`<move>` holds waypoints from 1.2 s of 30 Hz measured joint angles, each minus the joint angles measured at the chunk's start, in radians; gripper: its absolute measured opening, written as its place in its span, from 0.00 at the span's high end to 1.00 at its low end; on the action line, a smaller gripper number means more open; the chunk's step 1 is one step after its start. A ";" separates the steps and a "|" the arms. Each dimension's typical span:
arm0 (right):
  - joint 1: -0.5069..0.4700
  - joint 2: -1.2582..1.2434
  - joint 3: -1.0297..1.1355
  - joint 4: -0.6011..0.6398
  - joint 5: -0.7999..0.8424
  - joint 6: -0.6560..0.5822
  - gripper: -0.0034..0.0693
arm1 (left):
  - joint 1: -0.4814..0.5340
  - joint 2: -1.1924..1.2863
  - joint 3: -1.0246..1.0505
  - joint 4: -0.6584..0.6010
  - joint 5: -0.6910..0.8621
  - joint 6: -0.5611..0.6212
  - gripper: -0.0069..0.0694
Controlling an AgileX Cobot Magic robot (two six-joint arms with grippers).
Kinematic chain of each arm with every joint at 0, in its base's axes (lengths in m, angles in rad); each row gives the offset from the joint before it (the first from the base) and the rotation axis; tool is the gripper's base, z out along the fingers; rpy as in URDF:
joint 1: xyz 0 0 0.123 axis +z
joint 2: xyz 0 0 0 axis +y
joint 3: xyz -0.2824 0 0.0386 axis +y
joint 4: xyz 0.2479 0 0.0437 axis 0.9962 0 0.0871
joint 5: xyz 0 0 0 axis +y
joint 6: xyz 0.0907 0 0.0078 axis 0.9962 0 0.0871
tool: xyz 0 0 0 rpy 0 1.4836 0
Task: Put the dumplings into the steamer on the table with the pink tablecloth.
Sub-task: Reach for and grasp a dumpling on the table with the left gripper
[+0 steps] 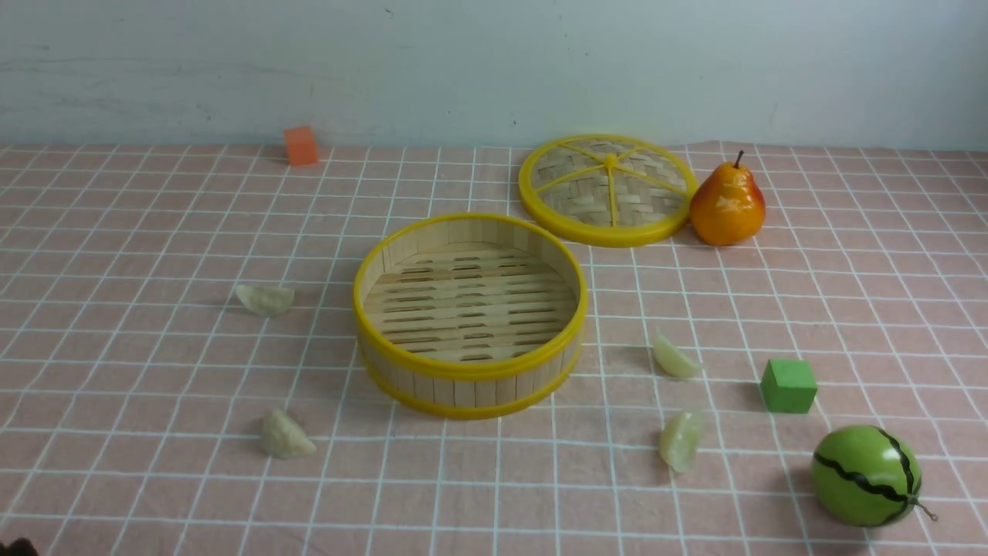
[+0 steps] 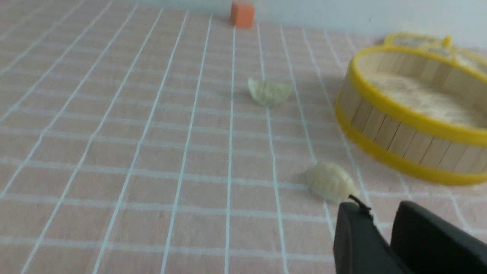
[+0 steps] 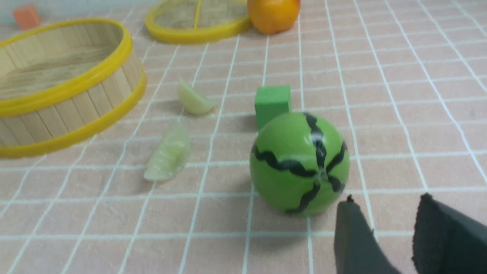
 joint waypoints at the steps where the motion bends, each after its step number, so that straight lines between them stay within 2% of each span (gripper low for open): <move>1: 0.000 0.000 0.000 -0.004 -0.042 0.000 0.62 | 0.000 0.000 0.000 0.010 -0.062 0.000 0.72; 7: 0.000 0.000 0.000 -0.089 -0.458 0.009 0.62 | 0.000 0.000 0.000 0.044 -0.413 0.000 0.72; 8: 0.000 0.000 0.000 -0.090 -0.458 0.012 0.62 | 0.000 0.000 0.000 0.045 -0.413 0.000 0.72; 10: 0.000 0.000 0.000 -0.098 -0.657 0.050 0.62 | 0.000 0.000 0.000 0.049 -0.549 -0.018 0.72; 13: 0.000 0.000 0.000 -0.102 -0.723 0.061 0.62 | 0.000 0.000 0.000 0.049 -0.630 -0.072 0.72; 14: 0.000 0.000 0.000 -0.101 -0.744 0.065 0.63 | 0.000 0.000 0.000 0.031 -0.678 -0.137 0.72; 15: 0.000 0.000 0.000 -0.101 -0.746 0.065 0.63 | 0.000 0.000 0.000 0.029 -0.683 -0.137 0.72; 16: 0.000 0.000 -0.007 -0.101 -0.750 0.065 0.66 | 0.000 0.000 -0.010 0.006 -0.697 -0.181 0.73; 19: 0.000 0.012 -0.053 -0.101 -0.746 0.066 0.73 | 0.000 0.012 -0.076 0.004 -0.674 -0.203 0.79; 20: 0.000 0.045 -0.121 -0.101 -0.739 0.066 0.81 | 0.000 0.058 -0.173 0.008 -0.633 -0.202 0.86; 22: 0.000 0.097 -0.195 -0.101 -0.711 0.066 0.91 | 0.000 0.131 -0.272 0.008 -0.559 -0.195 0.93; 24: 0.000 0.169 -0.266 -0.105 -0.656 0.065 0.97 | 0.000 0.234 -0.391 0.008 -0.452 -0.190 0.93; 27: 0.000 0.252 -0.317 -0.107 -0.566 0.047 0.98 | 0.000 0.355 -0.489 0.008 -0.352 -0.188 0.93; 30: 0.000 0.409 -0.349 -0.126 -0.350 0.000 0.97 | 0.000 0.580 -0.594 0.008 -0.241 -0.188 0.93; 33: 0.001 0.569 -0.365 -0.101 -0.080 0.013 0.96 | -0.002 0.760 -0.642 0.007 -0.132 -0.228 0.93; 34: 0.001 0.579 -0.368 -0.096 -0.061 0.018 0.96 | -0.002 0.782 -0.648 0.005 -0.125 -0.232 0.93; 35: 0.002 0.664 -0.399 -0.051 0.110 0.033 0.96 | -0.003 0.863 -0.672 -0.003 -0.048 -0.272 0.93; 36: 0.002 0.709 -0.424 -0.022 0.211 0.031 0.96 | -0.004 0.910 -0.689 -0.012 -0.007 -0.291 0.93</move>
